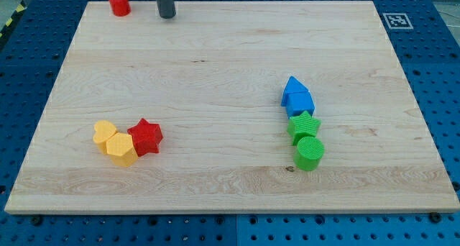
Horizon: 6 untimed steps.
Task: Move the arm to the right of the red star
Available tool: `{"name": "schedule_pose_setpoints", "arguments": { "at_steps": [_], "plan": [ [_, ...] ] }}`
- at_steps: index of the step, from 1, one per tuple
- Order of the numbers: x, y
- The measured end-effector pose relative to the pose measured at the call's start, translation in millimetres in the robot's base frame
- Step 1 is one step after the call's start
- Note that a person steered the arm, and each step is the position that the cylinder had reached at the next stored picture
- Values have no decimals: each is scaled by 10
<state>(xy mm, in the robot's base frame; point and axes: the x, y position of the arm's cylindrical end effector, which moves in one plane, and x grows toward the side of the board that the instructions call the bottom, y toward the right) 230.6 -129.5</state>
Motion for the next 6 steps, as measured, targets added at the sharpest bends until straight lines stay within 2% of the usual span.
{"name": "schedule_pose_setpoints", "arguments": {
  "at_steps": [2,3,4,6],
  "plan": [
    [24,-2],
    [207,-4],
    [407,-4],
    [1194,-15]
  ]
}}
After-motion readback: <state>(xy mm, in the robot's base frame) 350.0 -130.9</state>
